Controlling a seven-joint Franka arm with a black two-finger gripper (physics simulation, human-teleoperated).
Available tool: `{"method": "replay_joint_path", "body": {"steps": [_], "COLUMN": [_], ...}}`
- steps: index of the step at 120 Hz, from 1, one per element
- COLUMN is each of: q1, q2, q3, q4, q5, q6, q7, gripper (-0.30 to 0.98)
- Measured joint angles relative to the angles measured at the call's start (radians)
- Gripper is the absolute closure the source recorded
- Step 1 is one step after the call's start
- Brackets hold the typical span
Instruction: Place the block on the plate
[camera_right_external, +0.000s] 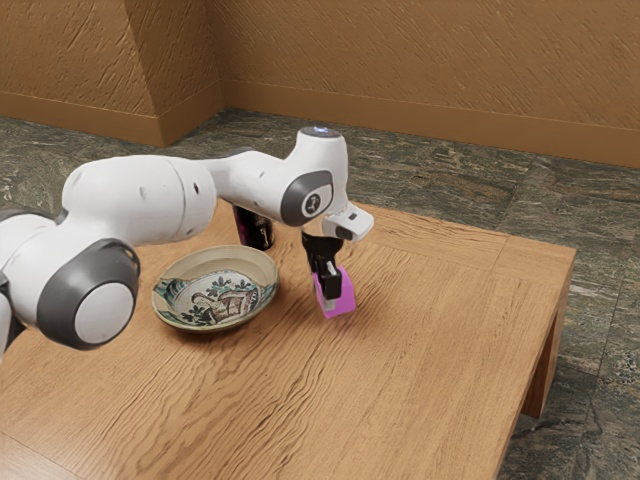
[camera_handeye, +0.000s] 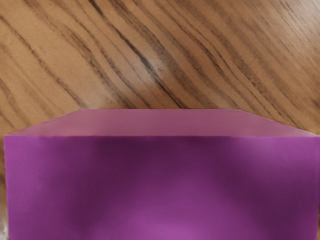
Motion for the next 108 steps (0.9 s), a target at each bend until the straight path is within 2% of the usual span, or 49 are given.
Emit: {"method": "replay_joint_path", "body": {"steps": [36, 56, 108], "q1": [-0.009, -0.002, 0.021], "q2": [-0.103, -0.152, -0.204], "q3": [0.01, 0.06, 0.3], "q4": [-0.015, -0.02, -0.102], "q5": [-0.006, -0.01, -0.106], "q6": [-0.024, -0.048, -0.087], "q7": [-0.009, -0.007, 0.07], "gripper": [0.28, 0.28, 0.28]}}
